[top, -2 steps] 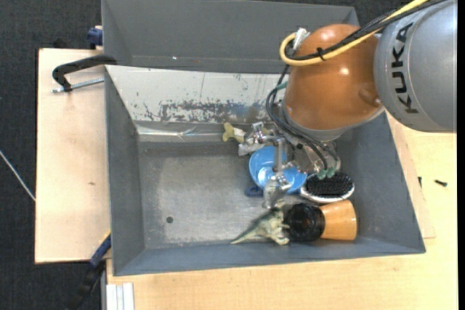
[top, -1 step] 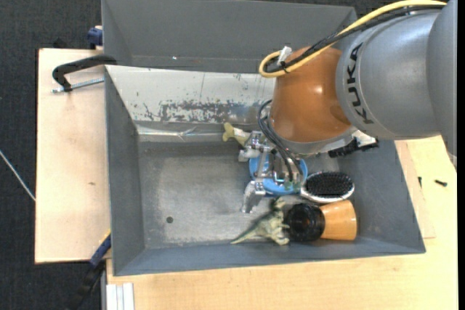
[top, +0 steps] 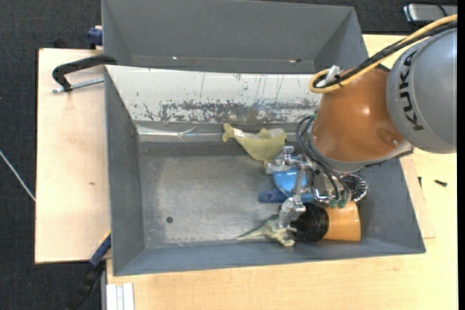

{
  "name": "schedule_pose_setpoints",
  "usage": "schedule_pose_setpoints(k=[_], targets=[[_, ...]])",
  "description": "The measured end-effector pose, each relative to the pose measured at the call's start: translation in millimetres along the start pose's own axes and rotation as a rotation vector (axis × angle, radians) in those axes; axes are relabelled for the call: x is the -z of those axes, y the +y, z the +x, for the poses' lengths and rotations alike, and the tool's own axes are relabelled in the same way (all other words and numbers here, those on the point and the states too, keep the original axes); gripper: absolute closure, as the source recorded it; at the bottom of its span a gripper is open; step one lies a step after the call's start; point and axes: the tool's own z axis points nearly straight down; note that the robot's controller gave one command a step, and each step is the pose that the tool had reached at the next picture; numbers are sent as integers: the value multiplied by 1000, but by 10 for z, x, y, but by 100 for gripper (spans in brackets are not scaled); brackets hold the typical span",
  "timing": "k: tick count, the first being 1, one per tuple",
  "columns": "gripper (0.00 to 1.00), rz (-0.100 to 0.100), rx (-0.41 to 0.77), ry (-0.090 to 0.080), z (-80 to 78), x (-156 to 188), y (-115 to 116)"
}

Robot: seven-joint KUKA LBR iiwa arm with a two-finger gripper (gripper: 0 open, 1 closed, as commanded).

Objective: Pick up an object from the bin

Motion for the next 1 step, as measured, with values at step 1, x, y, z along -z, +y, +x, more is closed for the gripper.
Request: schedule_pose_setpoints(k=[1], targets=[[0, -7, 7, 4, -186, -328, -112]])
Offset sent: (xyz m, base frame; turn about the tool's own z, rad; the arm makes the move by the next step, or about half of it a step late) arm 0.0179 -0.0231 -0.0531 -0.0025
